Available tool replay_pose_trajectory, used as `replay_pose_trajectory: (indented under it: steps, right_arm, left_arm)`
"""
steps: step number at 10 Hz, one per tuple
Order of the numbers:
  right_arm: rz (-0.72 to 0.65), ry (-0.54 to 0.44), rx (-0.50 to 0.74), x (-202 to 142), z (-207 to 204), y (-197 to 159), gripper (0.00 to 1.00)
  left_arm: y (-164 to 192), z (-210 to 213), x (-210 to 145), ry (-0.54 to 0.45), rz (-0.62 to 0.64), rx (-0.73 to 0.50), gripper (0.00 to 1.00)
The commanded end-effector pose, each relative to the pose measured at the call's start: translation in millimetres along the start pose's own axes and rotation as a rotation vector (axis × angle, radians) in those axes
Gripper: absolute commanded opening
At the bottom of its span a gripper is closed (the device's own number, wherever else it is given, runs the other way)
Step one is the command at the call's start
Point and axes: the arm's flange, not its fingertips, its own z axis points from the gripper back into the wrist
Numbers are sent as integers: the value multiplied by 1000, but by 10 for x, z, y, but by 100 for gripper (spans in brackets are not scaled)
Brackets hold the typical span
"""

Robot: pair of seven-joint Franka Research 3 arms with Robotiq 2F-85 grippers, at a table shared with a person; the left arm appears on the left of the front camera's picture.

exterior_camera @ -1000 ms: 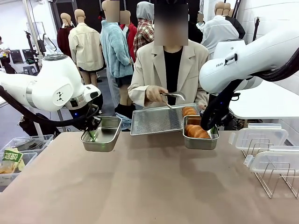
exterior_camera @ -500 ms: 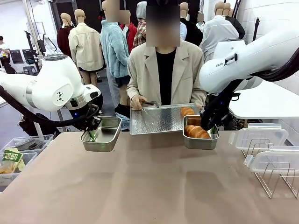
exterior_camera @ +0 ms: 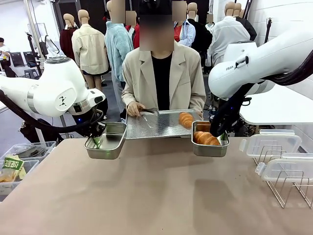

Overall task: Place the bread in airtight containers.
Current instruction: Once an object is inside an Airtight Container , place the container in the center of the table.

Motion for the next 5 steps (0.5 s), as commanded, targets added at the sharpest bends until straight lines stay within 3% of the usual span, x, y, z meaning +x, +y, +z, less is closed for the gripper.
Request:
replay_pose_trajectory:
  steps: [1,5]
  right_arm:
    - [-2,-5,1,-46,20,-21,0]
    - [-2,-5,1,-46,20,-21,0]
  left_arm:
    - [10,52,-7,-7,-12,15,0]
    - [10,52,-7,-7,-12,15,0]
